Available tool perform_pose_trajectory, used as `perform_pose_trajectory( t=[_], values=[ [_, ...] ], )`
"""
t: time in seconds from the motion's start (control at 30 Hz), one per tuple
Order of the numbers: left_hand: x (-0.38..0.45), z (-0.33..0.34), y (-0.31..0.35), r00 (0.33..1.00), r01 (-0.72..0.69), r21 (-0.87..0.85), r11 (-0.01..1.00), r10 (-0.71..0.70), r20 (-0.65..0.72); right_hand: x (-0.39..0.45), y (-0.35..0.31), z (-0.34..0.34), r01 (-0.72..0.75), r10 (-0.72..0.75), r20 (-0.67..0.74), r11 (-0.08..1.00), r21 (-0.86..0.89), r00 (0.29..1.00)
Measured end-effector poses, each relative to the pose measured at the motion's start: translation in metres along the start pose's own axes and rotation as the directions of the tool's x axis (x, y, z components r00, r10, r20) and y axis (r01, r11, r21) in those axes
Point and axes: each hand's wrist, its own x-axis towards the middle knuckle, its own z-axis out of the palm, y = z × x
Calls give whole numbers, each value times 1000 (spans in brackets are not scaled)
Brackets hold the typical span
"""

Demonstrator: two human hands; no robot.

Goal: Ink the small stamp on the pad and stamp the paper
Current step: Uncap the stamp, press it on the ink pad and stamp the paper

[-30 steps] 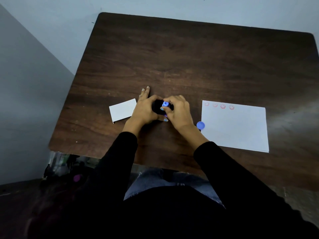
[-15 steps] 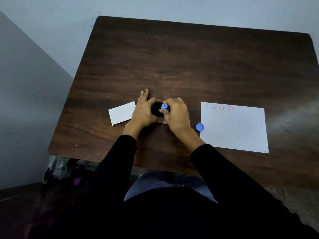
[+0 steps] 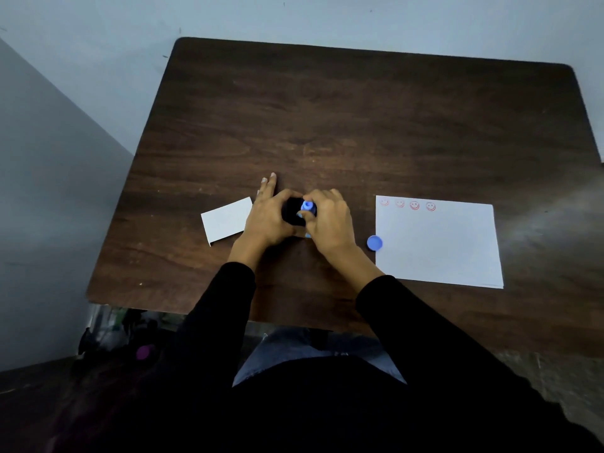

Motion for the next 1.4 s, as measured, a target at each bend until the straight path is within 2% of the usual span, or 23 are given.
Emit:
perform_pose_trajectory(
  t=[0.1,0.2,0.27,0.33,0.4,0.47,0.53,0.63,0.73,0.83,0.93,1.1,1.23,1.4],
  values=[
    [-1,-1,2,1000,-1,-1,1000,1,10,-1,0,3,5,-5,-17,1000,11,1000],
    [-1,-3,4,1000,9,71,997,-9,0,3,-1,1,-25,26,-16,999,33,1000],
    [-4,-4,9,998,3,109,994,4,-67,3,0,-7,-112,136,-98,970,216,986],
    [-14,3,20,979,-100,115,988,119,-166,4,3,-25,-186,316,-192,848,496,929],
    [-28,21,37,931,-267,127,955,290,-220,7,16,-47,-210,474,-230,705,677,850],
    [-40,48,57,874,-425,168,890,451,-181,6,38,-70,-197,594,-233,569,798,770],
    [-46,73,73,825,-530,261,807,562,-62,0,62,-88,-187,691,-214,456,870,691],
    [-45,87,78,818,-555,353,753,571,69,-15,92,-103,-176,780,-208,375,910,590],
    [-45,85,74,834,-524,391,757,550,52,-23,114,-107,-161,831,-198,323,933,520],
    [-46,84,69,841,-475,389,790,537,-64,-29,130,-112,-142,845,-205,311,940,494],
    [-46,84,69,885,-386,339,858,448,-126,-34,144,-119,-119,845,-227,321,940,483],
    [-26,76,84,944,-290,434,853,329,-16,-41,155,-118,-158,850,-238,346,925,469],
    [-25,69,78,941,-284,456,844,337,-38,-41,157,-115,-174,848,-253,368,913,465],
    [-20,72,79,960,-233,420,877,276,-43,-38,158,-114,-202,847,-266,392,898,461]
  ],
)
